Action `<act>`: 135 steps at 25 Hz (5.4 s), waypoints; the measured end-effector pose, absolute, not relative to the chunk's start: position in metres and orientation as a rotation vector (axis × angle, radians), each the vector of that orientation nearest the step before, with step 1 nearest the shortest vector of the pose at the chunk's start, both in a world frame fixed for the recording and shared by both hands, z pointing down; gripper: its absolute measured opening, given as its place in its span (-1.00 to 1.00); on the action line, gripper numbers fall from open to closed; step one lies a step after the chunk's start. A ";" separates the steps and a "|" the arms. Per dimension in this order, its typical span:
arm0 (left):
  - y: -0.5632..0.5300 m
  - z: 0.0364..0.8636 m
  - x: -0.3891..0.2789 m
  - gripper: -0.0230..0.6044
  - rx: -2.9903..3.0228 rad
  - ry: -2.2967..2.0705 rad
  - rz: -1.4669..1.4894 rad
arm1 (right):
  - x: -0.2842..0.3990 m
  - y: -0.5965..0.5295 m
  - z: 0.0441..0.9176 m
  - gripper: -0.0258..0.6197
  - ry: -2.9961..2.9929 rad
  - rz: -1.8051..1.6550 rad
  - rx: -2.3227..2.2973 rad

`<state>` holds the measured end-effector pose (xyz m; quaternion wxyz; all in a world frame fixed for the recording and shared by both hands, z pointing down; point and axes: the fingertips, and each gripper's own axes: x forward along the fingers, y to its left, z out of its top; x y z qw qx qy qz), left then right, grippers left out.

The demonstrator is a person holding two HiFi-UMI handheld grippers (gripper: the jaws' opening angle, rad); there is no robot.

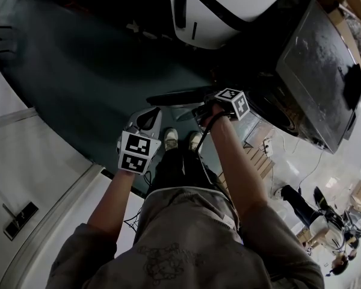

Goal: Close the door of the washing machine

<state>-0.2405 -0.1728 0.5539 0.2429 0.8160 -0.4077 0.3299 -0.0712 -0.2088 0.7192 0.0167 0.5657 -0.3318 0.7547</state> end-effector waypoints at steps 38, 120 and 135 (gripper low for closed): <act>-0.117 0.553 -0.191 -0.93 2.276 -0.920 0.950 | -0.026 -0.115 0.713 -0.18 -1.237 2.069 1.692; -0.151 0.593 -0.020 -0.93 2.390 -0.547 1.192 | 0.284 -0.104 0.688 -0.36 -1.340 0.551 1.552; -0.154 0.586 -0.014 -0.93 2.413 -0.565 1.238 | 0.308 -0.130 0.689 -0.28 -1.326 0.502 1.624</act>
